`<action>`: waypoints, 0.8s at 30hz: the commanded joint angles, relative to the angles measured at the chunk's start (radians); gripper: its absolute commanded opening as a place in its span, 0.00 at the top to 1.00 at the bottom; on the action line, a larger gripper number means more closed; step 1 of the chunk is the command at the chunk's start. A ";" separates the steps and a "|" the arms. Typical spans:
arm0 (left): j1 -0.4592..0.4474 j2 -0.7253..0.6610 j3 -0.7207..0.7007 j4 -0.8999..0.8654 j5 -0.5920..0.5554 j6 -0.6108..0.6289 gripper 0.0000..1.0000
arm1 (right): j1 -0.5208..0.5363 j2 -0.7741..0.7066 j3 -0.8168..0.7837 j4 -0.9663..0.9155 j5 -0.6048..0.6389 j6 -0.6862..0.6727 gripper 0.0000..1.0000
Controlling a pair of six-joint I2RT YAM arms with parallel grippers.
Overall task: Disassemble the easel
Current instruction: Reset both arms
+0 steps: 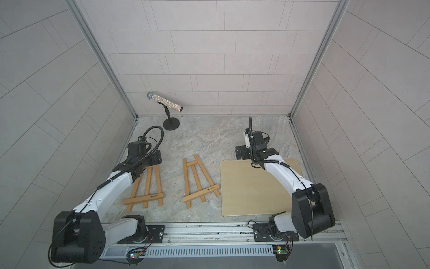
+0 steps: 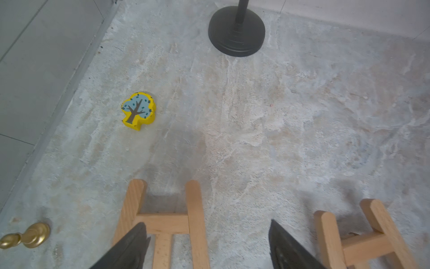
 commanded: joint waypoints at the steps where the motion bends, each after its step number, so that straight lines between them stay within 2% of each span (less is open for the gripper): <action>1: 0.008 0.015 -0.050 0.148 -0.050 0.063 0.14 | -0.054 -0.046 -0.097 0.188 0.125 -0.096 0.00; 6: 0.013 0.065 -0.144 0.421 -0.081 0.122 0.14 | -0.133 -0.070 -0.329 0.560 0.187 -0.143 0.00; 8: 0.017 0.097 -0.186 0.551 -0.104 0.130 0.14 | -0.141 -0.049 -0.383 0.679 0.209 -0.175 0.00; 11: 0.025 0.143 -0.207 0.637 -0.101 0.120 0.14 | -0.148 0.017 -0.438 0.850 0.206 -0.197 0.00; 19: 0.027 0.234 -0.293 0.934 -0.064 0.136 0.15 | -0.163 0.160 -0.498 1.115 0.192 -0.204 0.00; 24: 0.030 0.294 -0.312 1.018 -0.027 0.149 0.15 | -0.164 0.220 -0.534 1.232 0.190 -0.208 0.00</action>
